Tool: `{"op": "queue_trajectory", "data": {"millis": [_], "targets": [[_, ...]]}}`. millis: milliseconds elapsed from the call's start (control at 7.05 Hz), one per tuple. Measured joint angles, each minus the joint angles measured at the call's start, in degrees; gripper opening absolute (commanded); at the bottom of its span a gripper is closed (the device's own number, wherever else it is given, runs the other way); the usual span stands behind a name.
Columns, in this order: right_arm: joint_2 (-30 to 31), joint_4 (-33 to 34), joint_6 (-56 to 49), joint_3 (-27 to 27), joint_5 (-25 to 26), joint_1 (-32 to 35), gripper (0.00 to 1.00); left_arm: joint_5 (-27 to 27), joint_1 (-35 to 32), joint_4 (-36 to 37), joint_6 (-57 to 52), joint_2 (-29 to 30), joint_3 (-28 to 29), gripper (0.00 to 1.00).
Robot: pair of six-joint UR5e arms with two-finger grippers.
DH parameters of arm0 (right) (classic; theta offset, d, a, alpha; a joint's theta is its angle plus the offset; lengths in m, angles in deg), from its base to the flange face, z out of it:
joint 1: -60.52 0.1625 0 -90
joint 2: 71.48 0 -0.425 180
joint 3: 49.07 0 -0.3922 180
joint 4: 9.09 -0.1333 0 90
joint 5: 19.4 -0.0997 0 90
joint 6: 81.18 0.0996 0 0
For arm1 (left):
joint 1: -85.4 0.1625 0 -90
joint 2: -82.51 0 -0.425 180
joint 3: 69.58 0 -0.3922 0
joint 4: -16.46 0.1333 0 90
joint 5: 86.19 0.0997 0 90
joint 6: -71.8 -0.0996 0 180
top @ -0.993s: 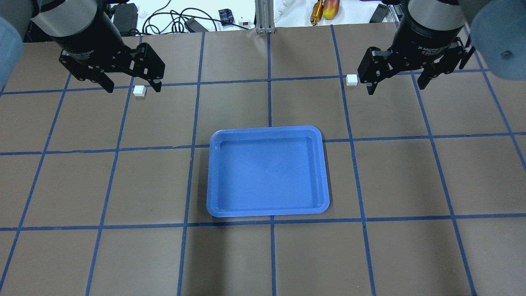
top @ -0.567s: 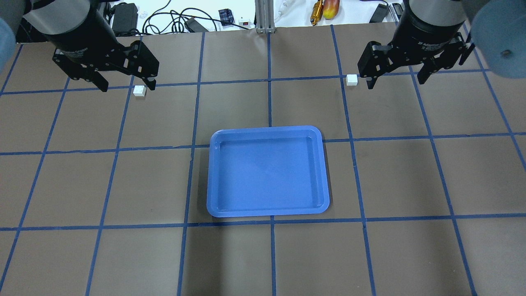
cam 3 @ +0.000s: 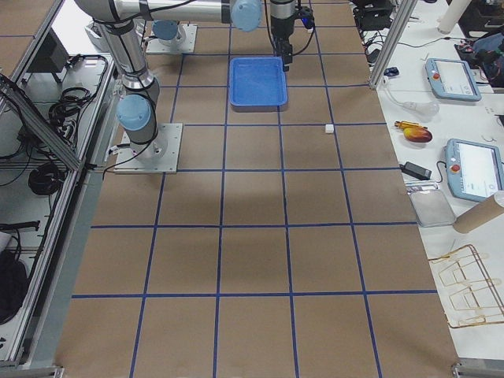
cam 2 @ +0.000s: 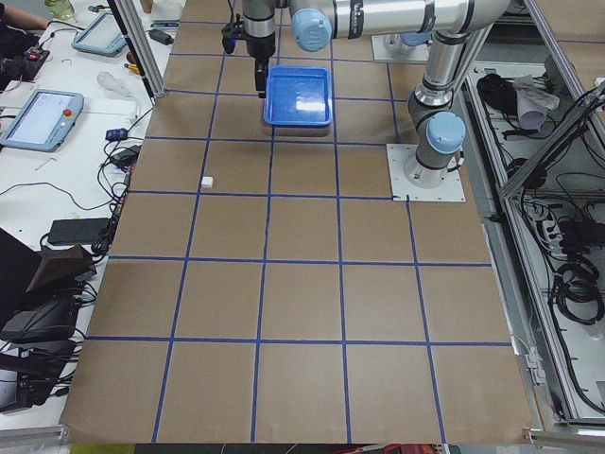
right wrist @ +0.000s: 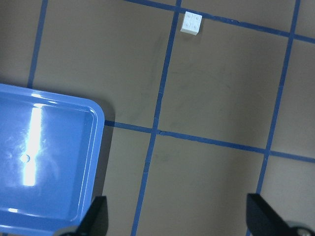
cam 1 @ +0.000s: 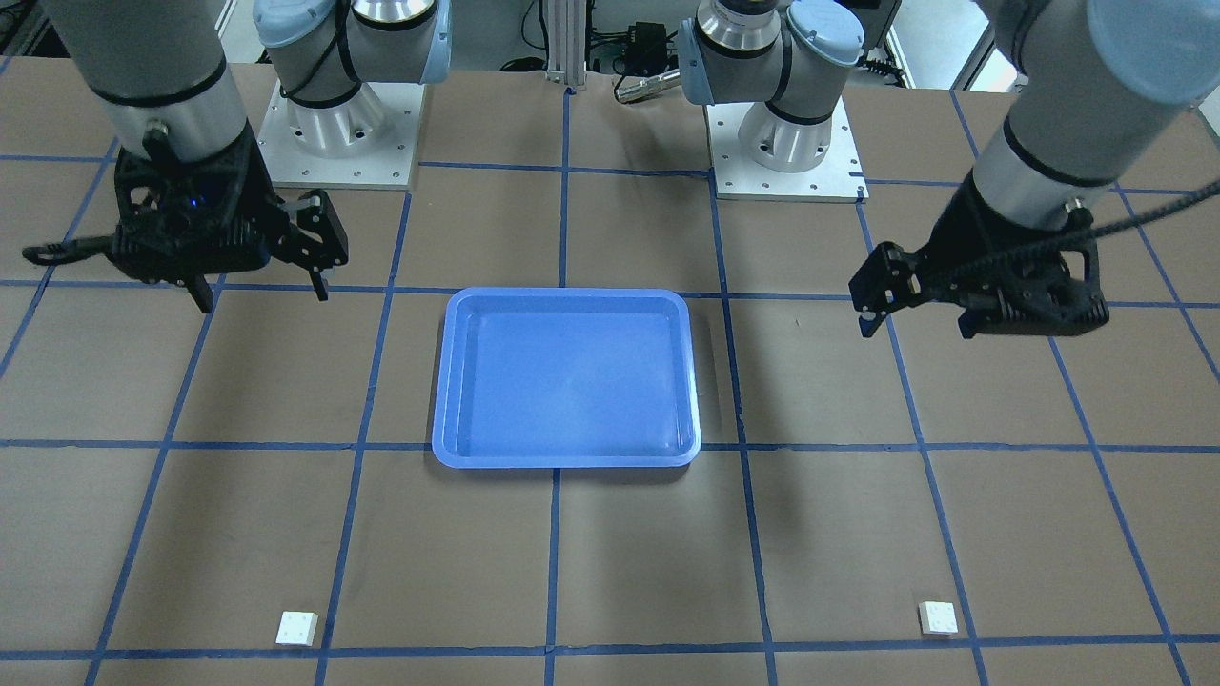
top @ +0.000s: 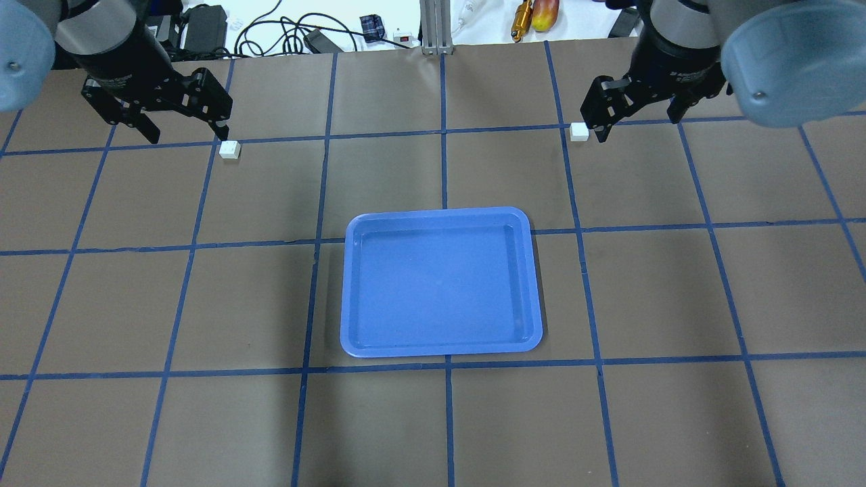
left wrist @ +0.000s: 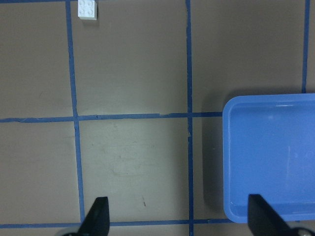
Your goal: Assemble white blocks and place on blue tray
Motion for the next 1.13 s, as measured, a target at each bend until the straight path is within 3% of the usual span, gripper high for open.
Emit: {"op": "queue_trajectory", "data": {"millis": [284,709,851,1134], "targets": [[-10.14,3.87,-5.56,-3.76,-0.92,-2.43,1.00,0.95,1.74,6.54,-4.41,8.58,1.97,1.00],[-24.95,2.34,-9.60,-18.39,-3.40,-3.41,1.00,1.74,4.16,18.41,-13.53,21.09,4.20,1.00],[-26.98,2.39,-17.25,-20.00,-5.01,-3.38,1.00,2.06,4.52,20.83,-14.55,25.03,6.63,1.00],[-29.27,4.50,-42.57,-20.60,-14.56,-4.75,1.00,4.23,4.84,21.74,-15.44,31.59,12.18,1.00]]}}
